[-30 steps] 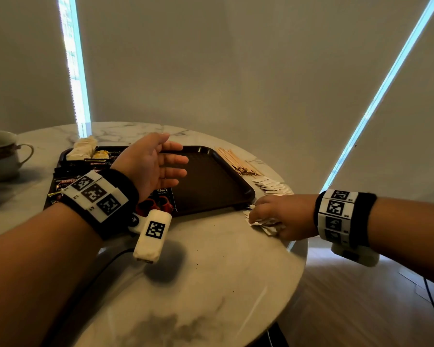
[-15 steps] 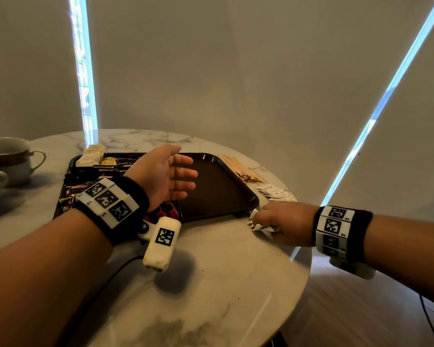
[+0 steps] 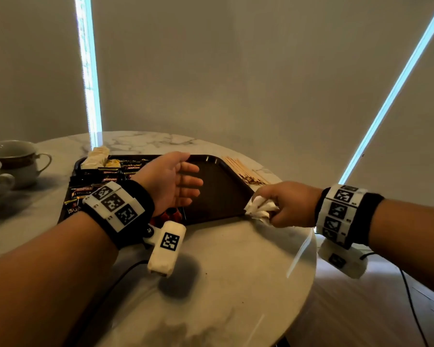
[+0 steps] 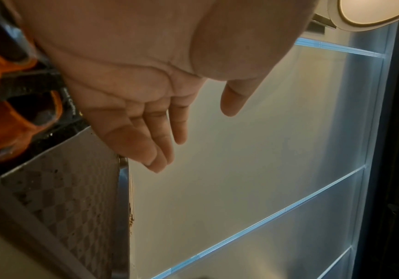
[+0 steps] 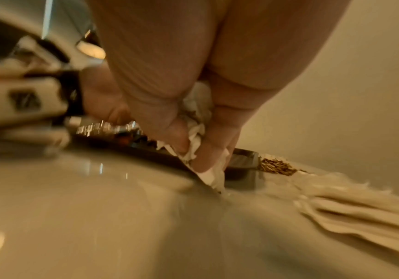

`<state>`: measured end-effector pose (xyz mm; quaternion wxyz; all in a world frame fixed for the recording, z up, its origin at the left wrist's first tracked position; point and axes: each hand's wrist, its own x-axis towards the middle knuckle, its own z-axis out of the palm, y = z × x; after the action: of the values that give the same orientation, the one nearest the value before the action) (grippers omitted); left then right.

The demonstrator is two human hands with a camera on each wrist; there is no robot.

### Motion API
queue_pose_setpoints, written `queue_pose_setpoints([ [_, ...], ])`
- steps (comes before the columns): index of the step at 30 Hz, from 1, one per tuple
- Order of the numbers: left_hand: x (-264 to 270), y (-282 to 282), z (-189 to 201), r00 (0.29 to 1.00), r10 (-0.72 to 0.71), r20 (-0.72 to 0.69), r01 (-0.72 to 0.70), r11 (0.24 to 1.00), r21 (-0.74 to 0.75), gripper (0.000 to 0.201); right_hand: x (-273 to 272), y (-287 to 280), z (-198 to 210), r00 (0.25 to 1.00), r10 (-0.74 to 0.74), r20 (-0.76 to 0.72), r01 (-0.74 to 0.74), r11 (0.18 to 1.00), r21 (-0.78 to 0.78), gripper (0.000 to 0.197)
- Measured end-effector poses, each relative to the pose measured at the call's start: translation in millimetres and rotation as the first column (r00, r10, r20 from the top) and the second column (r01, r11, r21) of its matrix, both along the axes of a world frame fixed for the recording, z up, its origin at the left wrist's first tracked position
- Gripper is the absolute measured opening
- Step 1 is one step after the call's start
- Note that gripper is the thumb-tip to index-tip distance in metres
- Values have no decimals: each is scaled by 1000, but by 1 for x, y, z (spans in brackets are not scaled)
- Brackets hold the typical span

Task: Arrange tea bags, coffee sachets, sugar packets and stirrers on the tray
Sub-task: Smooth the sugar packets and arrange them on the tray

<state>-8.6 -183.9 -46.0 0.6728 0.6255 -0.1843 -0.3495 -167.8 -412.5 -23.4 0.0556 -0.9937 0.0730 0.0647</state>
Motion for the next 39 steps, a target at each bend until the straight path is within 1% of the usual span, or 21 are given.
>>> queue_pose_setpoints([
  [2, -1, -1, -1, 999, -41, -30, 42, 999, 35, 37, 3, 7, 13, 995, -32, 100, 18, 991, 134, 42],
  [4, -4, -1, -2, 993, -101, -61, 105, 993, 62, 32, 8, 15, 24, 976, -82, 200, 20, 956, 293, 43],
  [7, -12, -3, -1, 979, -183, -93, 188, 981, 45, 27, 21, 32, 28, 931, -161, 327, -54, 827, 560, 45],
  [9, -18, -6, 0, 972, -212, -105, 214, 977, 13, 28, 31, 42, 24, 900, -190, 391, -107, 775, 623, 47],
  [11, -23, -9, 0, 964, -229, -135, 230, 973, -7, 39, 39, 54, 21, 872, -200, 446, -155, 752, 641, 47],
  [14, -27, -11, 1, 941, -250, -226, 243, 968, -62, 64, 48, 72, 17, 852, -176, 493, -213, 744, 634, 42],
  [16, -26, -11, 2, 934, -255, -249, 221, 963, -156, 67, 55, 83, 13, 837, -118, 535, -236, 804, 546, 40],
  [18, -23, -9, 4, 933, -244, -264, 166, 944, -287, 70, 63, 90, 7, 833, -12, 554, -248, 886, 392, 45],
  [19, -21, -7, 6, 930, -231, -285, 125, 930, -346, 70, 66, 93, 4, 840, 40, 542, -257, 908, 331, 50],
  [21, -19, -5, 9, 939, -190, -286, 62, 914, -401, 66, 71, 99, 0, 857, 108, 504, -263, 932, 249, 61],
  [23, -15, -2, 10, 955, -170, -244, 58, 911, -408, 60, 76, 101, -6, 859, 136, 494, -284, 929, 238, 70],
  [26, -5, 0, 7, 966, -163, -203, 64, 905, -421, 48, 80, 103, -3, 900, 108, 423, -257, 914, 313, 77],
  [28, 1, 2, 6, 970, -154, -187, 60, 900, -432, 42, 81, 102, 1, 912, 128, 390, -304, 848, 434, 87],
  [30, 7, 4, 6, 974, -126, -189, 33, 901, -432, 44, 82, 103, 4, 913, 146, 381, -345, 775, 529, 81],
  [31, 9, 6, 8, 972, -118, -203, 19, 900, -435, 45, 84, 104, 5, 913, 135, 384, -344, 762, 550, 74],
  [33, 14, 11, 11, 967, -114, -227, 2, 898, -440, 44, 91, 105, 4, 894, 96, 437, -341, 778, 527, 57],
  [34, 17, 13, 12, 966, -114, -232, 0, 896, -443, 44, 97, 105, 3, 867, 66, 494, -350, 786, 509, 48],
  [36, 22, 18, 14, 967, -80, -242, -32, 905, -424, 48, 108, 106, 5, 795, 21, 606, -403, 766, 501, 33],
  [37, 24, 22, 16, 967, -55, -247, -53, 910, -412, 53, 115, 107, 6, 777, 8, 629, -423, 747, 513, 28],
  [38, 28, 24, 15, 970, -26, -243, -74, 916, -394, 58, 120, 108, 8, 776, 2, 631, -433, 729, 530, 25],
  [39, 32, 27, 16, 969, -7, -245, -90, 919, -384, 58, 125, 109, 10, 788, 11, 616, -442, 707, 552, 23],
])
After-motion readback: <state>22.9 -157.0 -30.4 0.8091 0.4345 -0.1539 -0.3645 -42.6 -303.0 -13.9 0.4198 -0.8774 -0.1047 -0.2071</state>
